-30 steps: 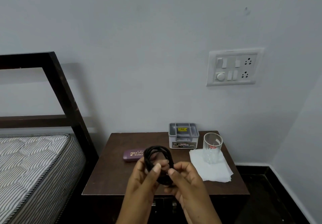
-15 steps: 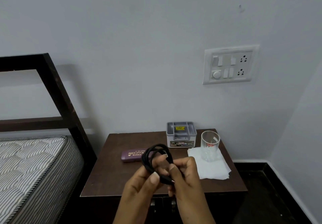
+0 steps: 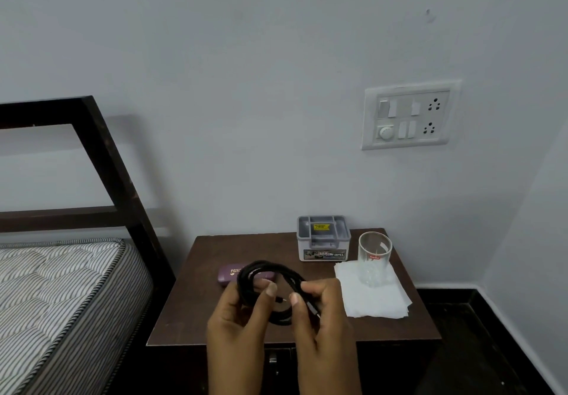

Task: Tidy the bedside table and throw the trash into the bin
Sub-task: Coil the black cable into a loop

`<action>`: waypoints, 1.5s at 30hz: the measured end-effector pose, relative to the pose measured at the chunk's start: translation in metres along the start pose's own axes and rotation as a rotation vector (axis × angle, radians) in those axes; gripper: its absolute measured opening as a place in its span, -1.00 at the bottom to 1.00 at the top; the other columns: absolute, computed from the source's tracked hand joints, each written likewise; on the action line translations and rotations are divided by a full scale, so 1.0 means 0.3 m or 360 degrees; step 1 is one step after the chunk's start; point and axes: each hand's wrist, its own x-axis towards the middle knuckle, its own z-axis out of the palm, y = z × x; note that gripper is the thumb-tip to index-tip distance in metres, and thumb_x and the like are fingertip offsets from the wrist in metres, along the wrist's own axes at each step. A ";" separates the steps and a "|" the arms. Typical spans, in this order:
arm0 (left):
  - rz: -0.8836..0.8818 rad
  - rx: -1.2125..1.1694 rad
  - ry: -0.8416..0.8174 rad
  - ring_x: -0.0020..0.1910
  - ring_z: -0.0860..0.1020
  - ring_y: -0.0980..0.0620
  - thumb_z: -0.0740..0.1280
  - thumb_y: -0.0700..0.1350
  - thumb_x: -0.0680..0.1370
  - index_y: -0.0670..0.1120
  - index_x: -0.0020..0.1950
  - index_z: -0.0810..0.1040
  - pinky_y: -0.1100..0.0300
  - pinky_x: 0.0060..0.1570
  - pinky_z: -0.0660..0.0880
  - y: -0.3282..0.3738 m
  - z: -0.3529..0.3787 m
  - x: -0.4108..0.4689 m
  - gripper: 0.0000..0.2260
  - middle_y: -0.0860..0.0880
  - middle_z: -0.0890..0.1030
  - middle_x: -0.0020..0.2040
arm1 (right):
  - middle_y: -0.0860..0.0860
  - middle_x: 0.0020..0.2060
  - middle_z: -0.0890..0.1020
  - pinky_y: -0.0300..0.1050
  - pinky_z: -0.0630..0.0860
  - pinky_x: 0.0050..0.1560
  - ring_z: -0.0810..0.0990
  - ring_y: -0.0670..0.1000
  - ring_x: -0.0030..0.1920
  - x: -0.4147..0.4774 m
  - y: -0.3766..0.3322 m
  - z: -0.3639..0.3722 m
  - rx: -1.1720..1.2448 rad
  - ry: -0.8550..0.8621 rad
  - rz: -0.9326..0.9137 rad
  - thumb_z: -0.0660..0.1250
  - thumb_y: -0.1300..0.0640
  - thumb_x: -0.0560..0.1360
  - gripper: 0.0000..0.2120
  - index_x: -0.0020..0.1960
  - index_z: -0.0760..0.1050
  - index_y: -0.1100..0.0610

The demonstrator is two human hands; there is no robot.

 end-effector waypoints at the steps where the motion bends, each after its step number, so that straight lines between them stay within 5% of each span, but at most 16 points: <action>1: 0.0035 0.0045 -0.0016 -0.20 0.64 0.08 0.39 -0.34 0.42 -0.07 -0.18 0.63 0.28 -0.24 0.56 -0.001 -0.004 0.003 -0.83 -0.03 0.70 -0.24 | -0.12 -0.22 0.57 -0.29 0.52 -0.26 0.61 -0.09 -0.21 0.000 -0.004 0.002 -0.0013 0.0003 0.0005 0.23 0.00 0.46 -0.86 -0.12 0.33 -0.26; 3: 0.0097 0.0071 -0.0086 -0.18 0.64 0.16 0.42 -0.33 0.42 -0.07 -0.15 0.65 0.38 -0.22 0.54 -0.007 -0.016 0.008 -0.84 -0.07 0.68 -0.15 | -0.10 -0.20 0.58 -0.24 0.53 -0.29 0.61 -0.07 -0.27 0.004 -0.010 0.000 0.0093 0.0031 0.0135 0.28 0.06 0.48 -0.83 -0.14 0.36 -0.21; 5: 0.0114 0.0025 -0.0269 -0.06 0.63 0.15 0.50 -0.11 0.36 -0.08 -0.15 0.67 0.37 -0.11 0.52 -0.016 -0.035 0.013 -0.89 -0.09 0.65 -0.05 | 0.00 -0.24 0.61 -0.17 0.54 -0.33 0.60 -0.07 -0.34 0.017 -0.017 -0.012 0.0298 0.0020 0.0346 0.31 0.18 0.50 -0.80 -0.16 0.40 -0.11; 8: -0.0034 -0.0138 -0.0587 0.04 0.64 0.02 0.57 0.19 0.13 -0.05 -0.09 0.67 0.18 0.02 0.54 -0.045 -0.072 0.013 -0.52 -0.13 0.68 -0.01 | 0.08 -0.27 0.61 -0.26 0.49 -0.41 0.52 -0.11 -0.47 0.038 -0.026 -0.037 0.0547 -0.0047 0.0577 0.28 0.26 0.51 -0.89 -0.13 0.42 0.08; 14: -0.0134 -0.0193 -0.0725 -0.21 0.67 0.02 0.67 -0.05 -0.02 -0.19 -0.17 0.67 0.32 -0.23 0.56 -0.034 -0.088 0.027 -0.51 -0.20 0.69 -0.21 | 0.16 -0.31 0.60 -0.28 0.45 -0.48 0.50 -0.09 -0.52 0.040 -0.017 -0.035 0.0719 -0.0066 0.0714 0.27 0.32 0.50 -0.95 -0.11 0.42 0.22; 17: -0.0185 -0.0075 -0.0672 -0.21 0.67 0.00 0.49 -0.29 0.18 -0.18 -0.17 0.67 0.32 -0.20 0.57 -0.026 -0.083 0.020 -0.76 -0.19 0.68 -0.24 | 0.13 -0.36 0.58 -0.29 0.45 -0.50 0.49 -0.09 -0.52 0.043 -0.019 -0.029 0.0703 0.0044 0.0641 0.28 0.34 0.49 -0.92 -0.14 0.41 0.21; 23: -0.0475 0.0107 -0.0496 -0.24 0.68 -0.10 0.49 -0.38 0.29 -0.13 -0.11 0.68 0.25 -0.26 0.60 -0.040 -0.084 -0.036 -0.76 -0.17 0.65 -0.32 | 0.11 -0.35 0.61 -0.15 0.52 -0.41 0.56 -0.09 -0.41 0.030 0.015 -0.003 0.0522 0.0316 0.0526 0.34 0.35 0.45 -0.80 -0.24 0.45 0.09; 28: -0.0587 0.0223 -0.0536 -0.06 0.68 0.04 0.51 -0.23 0.34 0.06 0.01 0.68 0.09 0.17 0.50 -0.033 -0.066 -0.129 -0.70 -0.04 0.72 -0.18 | -0.01 -0.33 0.64 -0.22 0.50 -0.43 0.56 -0.09 -0.49 0.003 0.017 0.013 0.0378 0.0434 0.0427 0.38 0.28 0.43 -0.75 -0.25 0.45 -0.04; 32: -0.0753 -0.0013 -0.0381 -0.12 0.69 0.01 0.44 -0.36 0.38 -0.01 -0.03 0.68 0.11 0.10 0.53 -0.015 -0.050 -0.142 -0.71 -0.05 0.72 -0.17 | -0.05 -0.35 0.63 -0.22 0.53 -0.35 0.60 -0.10 -0.40 -0.002 0.018 0.020 0.0268 0.0404 0.0330 0.42 0.23 0.41 -0.77 -0.24 0.45 -0.06; 36: -0.0785 -0.0257 -0.0427 0.00 0.64 -0.04 0.56 -0.19 0.14 -0.03 0.02 0.68 0.00 0.23 0.43 0.010 -0.081 -0.107 -0.55 -0.07 0.69 -0.02 | 0.00 -0.30 0.63 -0.13 0.54 -0.22 0.62 -0.06 -0.27 0.001 0.026 0.016 0.0282 0.0218 0.0343 0.38 0.06 0.35 -0.91 -0.22 0.48 -0.08; 39: -0.0698 -0.0278 -0.0361 -0.14 0.69 -0.05 0.35 -0.29 0.48 -0.13 0.00 0.66 0.05 0.02 0.53 0.020 -0.088 -0.080 -0.84 -0.13 0.72 -0.10 | 0.09 -0.28 0.66 -0.07 0.56 -0.22 0.64 0.04 -0.24 0.016 0.017 -0.005 0.0505 0.0037 0.0545 0.42 0.25 0.41 -0.82 -0.22 0.52 -0.01; 42: -0.0621 -0.0192 -0.0306 -0.27 0.66 -0.02 0.27 -0.33 0.51 -0.08 0.01 0.62 0.20 -0.31 0.60 0.014 -0.097 -0.052 -0.78 -0.10 0.72 -0.20 | 0.18 -0.19 0.69 0.02 0.62 -0.23 0.66 0.18 -0.21 0.040 -0.009 -0.047 0.0945 -0.0208 0.0807 0.42 0.27 0.40 -0.91 -0.14 0.55 0.15; 45: -0.0560 -0.0197 -0.0215 -0.21 0.57 -0.08 0.38 -0.34 0.45 -0.06 0.03 0.61 0.28 -0.43 0.56 0.016 -0.103 -0.037 -0.76 -0.10 0.70 -0.25 | 0.20 -0.10 0.70 -0.11 0.63 -0.25 0.68 0.10 -0.16 0.054 0.006 -0.084 0.1368 -0.0445 0.0946 0.38 0.08 0.32 -0.66 0.07 0.51 0.15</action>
